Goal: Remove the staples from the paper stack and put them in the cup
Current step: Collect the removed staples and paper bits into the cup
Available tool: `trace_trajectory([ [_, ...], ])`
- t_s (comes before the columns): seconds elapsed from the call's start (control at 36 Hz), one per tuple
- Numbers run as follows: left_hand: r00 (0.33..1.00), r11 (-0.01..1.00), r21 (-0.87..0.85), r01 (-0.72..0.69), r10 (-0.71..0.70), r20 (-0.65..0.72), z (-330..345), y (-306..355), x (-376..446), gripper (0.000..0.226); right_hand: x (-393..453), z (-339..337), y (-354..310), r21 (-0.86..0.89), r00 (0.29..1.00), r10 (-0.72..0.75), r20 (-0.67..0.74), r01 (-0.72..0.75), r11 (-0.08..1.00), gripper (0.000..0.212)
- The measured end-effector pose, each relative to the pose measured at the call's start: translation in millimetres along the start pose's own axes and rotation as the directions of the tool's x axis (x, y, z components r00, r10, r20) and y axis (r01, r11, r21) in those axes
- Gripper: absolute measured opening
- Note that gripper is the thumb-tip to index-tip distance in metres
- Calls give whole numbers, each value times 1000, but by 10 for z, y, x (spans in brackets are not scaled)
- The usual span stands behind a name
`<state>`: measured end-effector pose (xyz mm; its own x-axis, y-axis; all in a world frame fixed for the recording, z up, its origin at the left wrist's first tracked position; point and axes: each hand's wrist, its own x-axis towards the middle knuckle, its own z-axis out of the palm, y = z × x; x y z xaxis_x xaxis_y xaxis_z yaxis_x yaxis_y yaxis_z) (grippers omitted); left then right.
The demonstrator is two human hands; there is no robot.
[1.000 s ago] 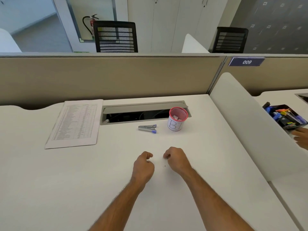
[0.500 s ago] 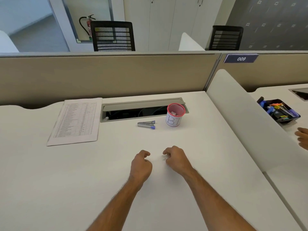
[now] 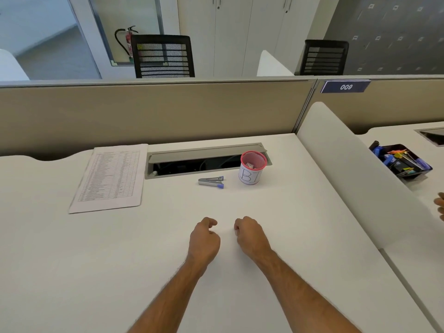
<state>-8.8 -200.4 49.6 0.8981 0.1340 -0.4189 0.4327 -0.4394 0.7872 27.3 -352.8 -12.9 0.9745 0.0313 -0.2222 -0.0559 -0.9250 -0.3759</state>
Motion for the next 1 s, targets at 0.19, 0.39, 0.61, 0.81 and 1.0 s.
trace_trajectory([
  [0.19, 1000, 1000, -17, -1, 1, -5, -28, 12, 49, 48, 50, -18, 25, 20, 1000, 19, 19, -19, 1000, 22],
  [0.39, 1000, 1000, -30, -1, 1, -9, -30, 33, 133, 48, 212, -305, 60, 267, 992, 95, -86, -68, 961, 24],
  [0.61, 1000, 999, -31, -12, 12, 10, 30, 133, 260, 48, 637, -851, 10, 428, 954, 153, -258, -29, 903, 20],
  [0.81, 1000, 999, -34, -23, 24, 16, 50, 202, 422, 46, 1197, -1308, -26, 371, 911, 152, -383, 1, 929, 16],
  [1.0, 1000, 1000, -31, 6, -5, 8, -14, 201, 615, 48, 1682, -1418, -56, 167, 943, 150, -296, -104, 981, 14],
])
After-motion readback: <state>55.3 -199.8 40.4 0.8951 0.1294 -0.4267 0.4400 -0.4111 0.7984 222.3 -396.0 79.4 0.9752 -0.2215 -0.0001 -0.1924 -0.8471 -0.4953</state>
